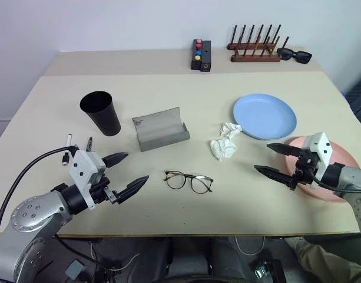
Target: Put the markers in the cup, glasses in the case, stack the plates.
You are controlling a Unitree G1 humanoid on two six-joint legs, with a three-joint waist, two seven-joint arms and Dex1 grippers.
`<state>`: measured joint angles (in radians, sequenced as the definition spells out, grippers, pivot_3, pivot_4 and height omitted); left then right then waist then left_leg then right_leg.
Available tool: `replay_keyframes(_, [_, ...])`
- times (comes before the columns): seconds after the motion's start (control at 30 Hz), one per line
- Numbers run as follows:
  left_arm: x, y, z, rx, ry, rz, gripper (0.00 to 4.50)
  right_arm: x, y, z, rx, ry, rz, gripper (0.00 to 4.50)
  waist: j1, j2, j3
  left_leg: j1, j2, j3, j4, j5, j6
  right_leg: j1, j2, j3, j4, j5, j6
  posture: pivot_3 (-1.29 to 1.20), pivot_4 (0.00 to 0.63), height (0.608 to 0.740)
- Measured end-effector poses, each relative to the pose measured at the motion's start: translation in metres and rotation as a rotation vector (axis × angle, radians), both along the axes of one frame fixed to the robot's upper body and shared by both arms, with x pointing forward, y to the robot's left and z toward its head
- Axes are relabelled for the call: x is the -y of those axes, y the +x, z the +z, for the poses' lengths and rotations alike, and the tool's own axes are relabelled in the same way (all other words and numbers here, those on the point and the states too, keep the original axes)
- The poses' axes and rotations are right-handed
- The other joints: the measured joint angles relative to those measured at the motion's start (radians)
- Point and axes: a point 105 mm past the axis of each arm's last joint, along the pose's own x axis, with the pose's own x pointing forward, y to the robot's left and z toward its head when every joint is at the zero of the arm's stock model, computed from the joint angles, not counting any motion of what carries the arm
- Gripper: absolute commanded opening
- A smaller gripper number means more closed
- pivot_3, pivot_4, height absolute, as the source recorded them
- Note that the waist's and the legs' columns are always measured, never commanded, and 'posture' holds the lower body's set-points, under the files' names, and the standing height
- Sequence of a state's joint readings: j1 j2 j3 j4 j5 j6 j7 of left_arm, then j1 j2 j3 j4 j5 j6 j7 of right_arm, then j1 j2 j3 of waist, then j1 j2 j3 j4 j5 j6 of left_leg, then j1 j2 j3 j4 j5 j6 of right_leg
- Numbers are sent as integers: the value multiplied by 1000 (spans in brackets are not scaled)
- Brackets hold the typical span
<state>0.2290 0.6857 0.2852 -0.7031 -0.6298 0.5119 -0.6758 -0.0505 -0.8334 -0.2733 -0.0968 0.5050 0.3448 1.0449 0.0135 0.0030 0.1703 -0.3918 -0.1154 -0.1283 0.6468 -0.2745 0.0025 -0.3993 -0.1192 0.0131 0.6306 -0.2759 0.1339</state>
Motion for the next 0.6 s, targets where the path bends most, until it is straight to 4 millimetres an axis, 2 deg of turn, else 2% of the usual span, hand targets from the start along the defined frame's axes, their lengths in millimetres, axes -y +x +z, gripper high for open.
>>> replay_keyframes(0.2, [-9,-1,-9,-4,-2,48,4500,-8,8,0,24,0,47,4305,0,0,0,0,1,0,0,0,0,0,0,0,0,0,0,0,150,740])
replay_keyframes(0.4, [-17,6,-11,30,-75,202,4500,-23,8,1,27,23,117,4305,2,0,0,0,0,0,1,0,0,0,0,0,0,0,-1,0,150,740])
replay_keyframes(0.6, [-27,20,-1,83,-147,346,4500,-44,8,15,75,52,291,4305,0,0,0,0,1,0,1,0,-1,0,0,0,0,1,0,0,150,740])
